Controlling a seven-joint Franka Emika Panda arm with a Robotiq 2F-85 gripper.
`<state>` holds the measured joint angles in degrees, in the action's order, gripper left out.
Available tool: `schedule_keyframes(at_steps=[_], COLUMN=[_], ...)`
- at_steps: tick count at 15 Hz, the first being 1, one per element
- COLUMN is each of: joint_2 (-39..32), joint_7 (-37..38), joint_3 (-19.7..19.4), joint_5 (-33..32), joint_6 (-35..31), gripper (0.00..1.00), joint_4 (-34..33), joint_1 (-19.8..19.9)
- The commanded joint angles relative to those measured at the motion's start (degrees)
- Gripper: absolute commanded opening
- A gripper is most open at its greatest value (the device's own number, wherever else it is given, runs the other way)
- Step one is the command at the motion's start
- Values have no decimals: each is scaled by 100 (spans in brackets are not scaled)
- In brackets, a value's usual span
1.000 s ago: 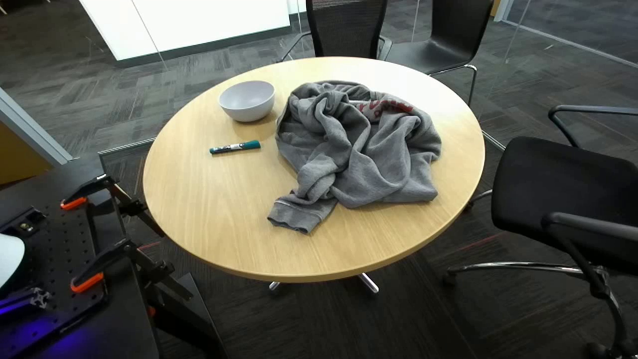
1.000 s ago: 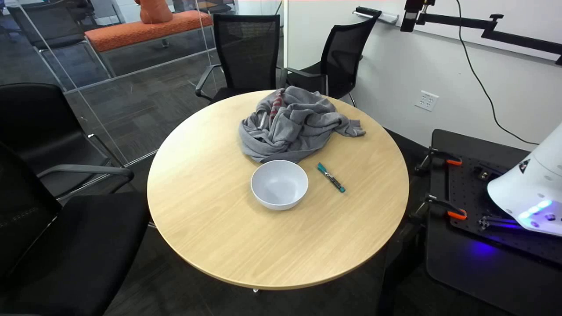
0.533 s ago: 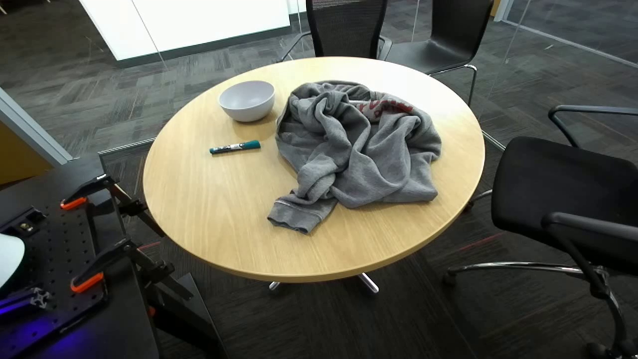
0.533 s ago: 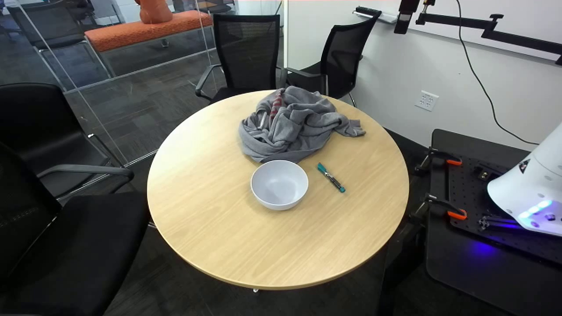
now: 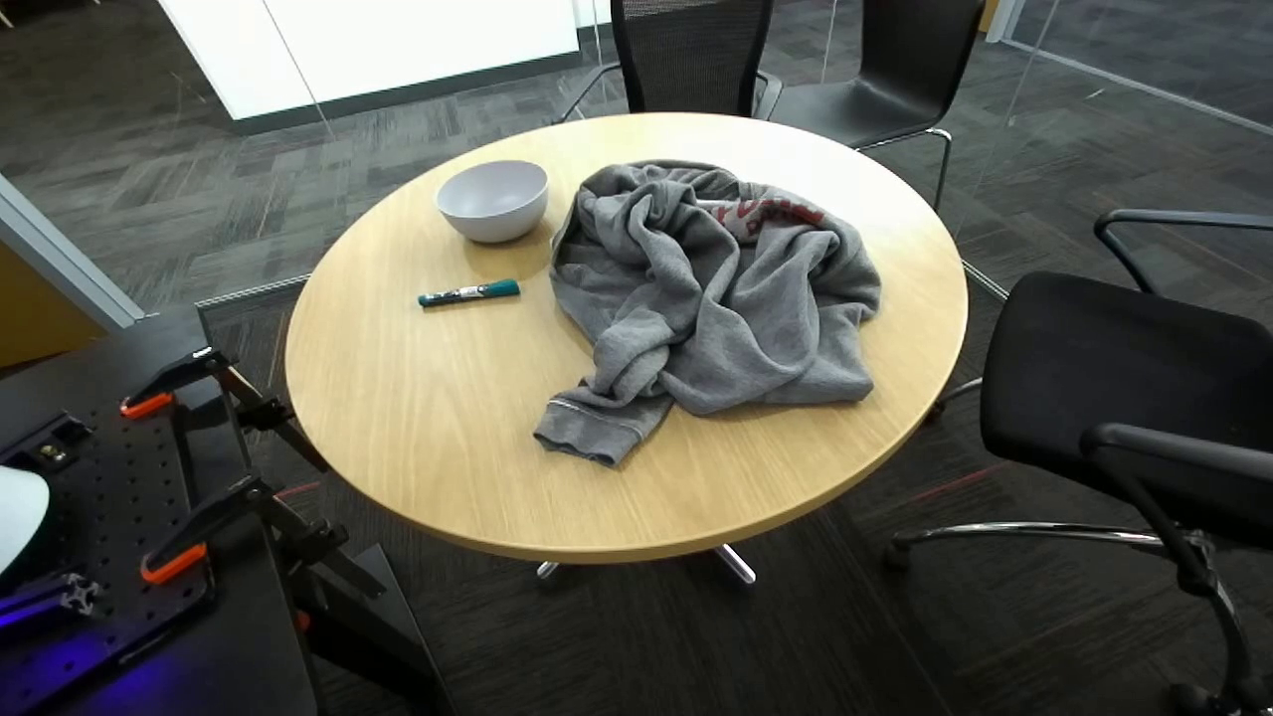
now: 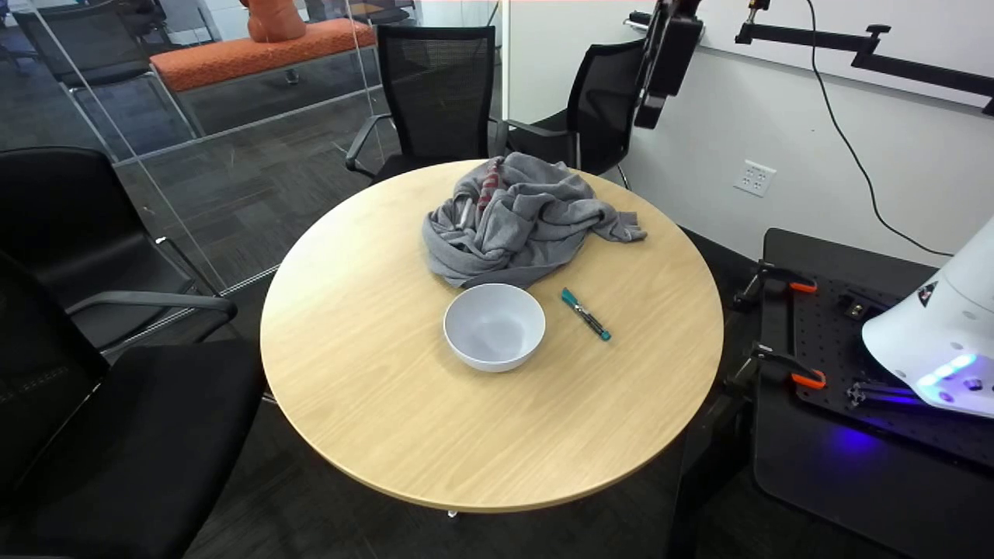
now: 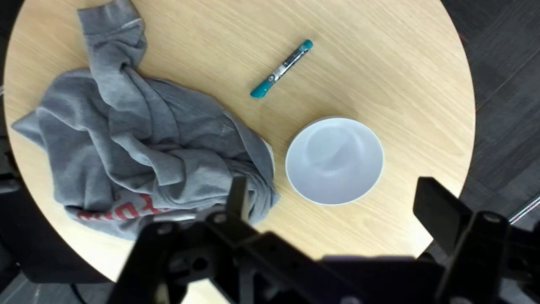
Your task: Slide the bowl to the left then put the pen inside the bowl
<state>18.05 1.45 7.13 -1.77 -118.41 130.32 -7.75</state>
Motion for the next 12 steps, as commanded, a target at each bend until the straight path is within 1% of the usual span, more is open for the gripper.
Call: schedule_keyframes(at_steps=[1,3,5,12], joint_2=[-529,-882,-1293,-2524], joint_7=[-568,-748,-749,-824], joint_3=[69,129,189,394], joint_5=[268,281,199,34], joint_6=[-505,-781,-1017,-1427], gripper=[100,100,100,100], joint_4=[-55,-135,-264,-690], joint_1=[-243,-315,-327,-386])
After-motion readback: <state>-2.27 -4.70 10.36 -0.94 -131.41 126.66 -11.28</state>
